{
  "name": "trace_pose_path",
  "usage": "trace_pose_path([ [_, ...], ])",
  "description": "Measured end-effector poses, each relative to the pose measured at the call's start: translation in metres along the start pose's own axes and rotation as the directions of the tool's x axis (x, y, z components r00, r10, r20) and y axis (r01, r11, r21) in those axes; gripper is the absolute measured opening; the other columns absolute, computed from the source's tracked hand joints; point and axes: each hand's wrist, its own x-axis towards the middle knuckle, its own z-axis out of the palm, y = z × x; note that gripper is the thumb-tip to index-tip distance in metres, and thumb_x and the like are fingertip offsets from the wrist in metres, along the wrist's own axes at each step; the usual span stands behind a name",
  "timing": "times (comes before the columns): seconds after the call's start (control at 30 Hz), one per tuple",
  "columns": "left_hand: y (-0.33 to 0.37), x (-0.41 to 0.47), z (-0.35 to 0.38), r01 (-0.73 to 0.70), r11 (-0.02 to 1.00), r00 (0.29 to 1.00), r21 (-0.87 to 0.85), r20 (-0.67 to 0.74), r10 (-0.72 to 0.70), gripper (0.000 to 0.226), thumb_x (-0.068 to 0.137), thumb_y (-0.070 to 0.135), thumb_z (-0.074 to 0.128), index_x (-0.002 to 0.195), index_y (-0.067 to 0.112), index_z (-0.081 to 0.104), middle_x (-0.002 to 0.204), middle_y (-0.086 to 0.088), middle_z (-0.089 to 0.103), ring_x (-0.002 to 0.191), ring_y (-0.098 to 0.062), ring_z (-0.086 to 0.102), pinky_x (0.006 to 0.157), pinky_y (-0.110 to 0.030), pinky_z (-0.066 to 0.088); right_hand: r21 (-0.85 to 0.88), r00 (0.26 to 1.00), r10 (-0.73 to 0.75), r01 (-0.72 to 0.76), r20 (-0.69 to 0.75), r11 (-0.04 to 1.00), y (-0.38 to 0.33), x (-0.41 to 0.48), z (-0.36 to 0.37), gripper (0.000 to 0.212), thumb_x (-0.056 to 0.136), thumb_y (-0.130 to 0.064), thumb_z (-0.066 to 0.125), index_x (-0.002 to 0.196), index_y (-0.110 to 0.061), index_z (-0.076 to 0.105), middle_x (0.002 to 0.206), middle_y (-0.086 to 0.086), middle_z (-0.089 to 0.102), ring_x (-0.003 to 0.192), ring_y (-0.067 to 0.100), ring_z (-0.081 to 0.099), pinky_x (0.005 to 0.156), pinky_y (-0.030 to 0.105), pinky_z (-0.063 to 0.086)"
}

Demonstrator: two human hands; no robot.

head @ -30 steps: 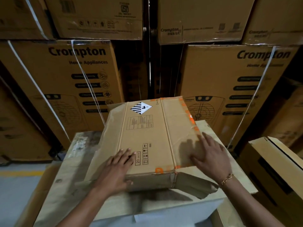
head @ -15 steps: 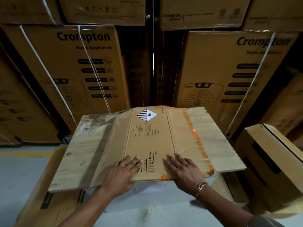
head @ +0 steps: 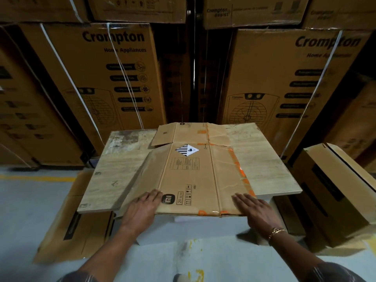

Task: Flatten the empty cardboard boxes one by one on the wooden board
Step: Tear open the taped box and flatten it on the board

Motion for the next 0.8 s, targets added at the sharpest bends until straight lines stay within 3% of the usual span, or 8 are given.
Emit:
trace_pose_path([
  [0.1, -0.035, 0.011, -0.004, 0.029, 0.999, 1.0, 0.043, 0.008, -0.029, 0.077, 0.084, 0.0, 0.053, 0.154, 0.023, 0.03, 0.158, 0.0, 0.036, 0.139, -0.029, 0.043, 0.105, -0.045, 0.045, -0.026, 0.997, 0.044, -0.046, -0.065, 0.999, 0.019, 0.017, -0.028, 0.077, 0.073, -0.002, 0.056, 0.142, -0.035, 0.051, 0.139, -0.013, 0.057, 0.128, 0.012, 0.056, 0.092, 0.032, 0.051],
  [0.17, -0.052, 0.025, -0.017, 0.032, 0.995, 0.999, 0.092, -0.021, -0.031, 0.075, 0.09, 0.001, 0.051, 0.156, 0.026, 0.024, 0.16, 0.001, 0.031, 0.144, -0.029, 0.036, 0.113, -0.048, 0.036, -0.065, 0.99, 0.067, -0.076, -0.126, 0.995, 0.033, 0.034, -0.052, 0.076, 0.078, -0.003, 0.052, 0.146, -0.037, 0.045, 0.145, -0.014, 0.051, 0.135, 0.013, 0.048, 0.1, 0.036, 0.046],
  [0.27, -0.061, 0.048, -0.041, 0.064, 0.988, 0.994, 0.144, -0.101, -0.049, 0.071, 0.095, 0.004, 0.049, 0.156, 0.03, 0.023, 0.161, 0.004, 0.029, 0.146, -0.03, 0.032, 0.117, -0.056, 0.026, -0.105, 0.988, 0.078, -0.092, -0.131, 0.99, 0.047, 0.055, -0.072, 0.074, 0.088, -0.007, 0.042, 0.152, -0.04, 0.029, 0.156, -0.017, 0.032, 0.145, 0.014, 0.032, 0.11, 0.042, 0.038],
  [0.4, -0.061, 0.063, -0.023, 0.042, 0.977, 0.997, 0.21, 0.052, -0.054, 0.077, 0.096, 0.003, 0.043, 0.157, 0.035, 0.008, 0.166, 0.002, 0.01, 0.15, -0.034, 0.017, 0.113, -0.063, 0.022, -0.086, 0.995, 0.096, -0.095, 0.001, 0.992, 0.044, 0.07, -0.044, 0.072, 0.095, -0.006, 0.036, 0.155, -0.04, 0.016, 0.162, -0.018, 0.017, 0.15, 0.016, 0.017, 0.099, 0.041, 0.05],
  [0.57, -0.063, 0.06, 0.045, -0.033, 0.993, 0.964, 0.112, 0.266, 0.002, 0.086, 0.093, -0.004, 0.039, 0.157, 0.037, -0.001, 0.167, 0.002, -0.001, 0.152, -0.032, 0.008, 0.115, -0.046, 0.034, -0.012, 0.97, 0.115, -0.115, 0.216, 0.993, 0.033, 0.075, 0.026, 0.083, 0.095, -0.01, 0.041, 0.153, -0.047, -0.007, 0.164, -0.015, -0.006, 0.152, 0.017, -0.005, 0.103, 0.038, 0.048],
  [0.7, -0.062, 0.06, 0.081, -0.029, 0.999, 0.947, -0.045, 0.318, 0.042, 0.086, 0.092, 0.004, 0.051, 0.157, 0.037, 0.003, 0.166, 0.004, -0.003, 0.151, -0.028, 0.005, 0.112, -0.043, 0.037, 0.098, 0.949, 0.108, -0.142, 0.296, 0.985, 0.03, 0.074, 0.072, 0.091, 0.093, -0.018, 0.052, 0.149, -0.048, -0.014, 0.16, -0.013, -0.021, 0.151, 0.021, -0.012, 0.1, 0.041, 0.051],
  [0.73, -0.063, 0.06, 0.09, -0.016, 0.995, 0.933, -0.099, 0.356, 0.05, 0.084, 0.092, 0.013, 0.055, 0.157, 0.036, 0.007, 0.166, 0.004, -0.004, 0.151, -0.025, 0.004, 0.111, -0.043, 0.035, 0.123, 0.937, 0.099, -0.147, 0.334, 0.982, 0.03, 0.073, 0.081, 0.089, 0.091, -0.029, 0.055, 0.149, -0.046, -0.01, 0.159, -0.012, -0.022, 0.152, 0.022, -0.009, 0.1, 0.044, 0.051],
  [0.8, -0.067, 0.062, 0.107, 0.091, 0.957, 0.933, -0.275, 0.36, 0.014, 0.086, 0.087, 0.04, 0.066, 0.157, 0.031, 0.018, 0.166, 0.004, 0.0, 0.151, -0.022, 0.006, 0.114, -0.042, 0.03, 0.282, 0.933, 0.12, -0.222, 0.339, 0.933, 0.032, 0.075, 0.096, 0.09, 0.08, -0.062, 0.053, 0.155, -0.034, 0.013, 0.163, -0.007, -0.009, 0.15, 0.022, 0.007, 0.105, 0.045, 0.046],
])
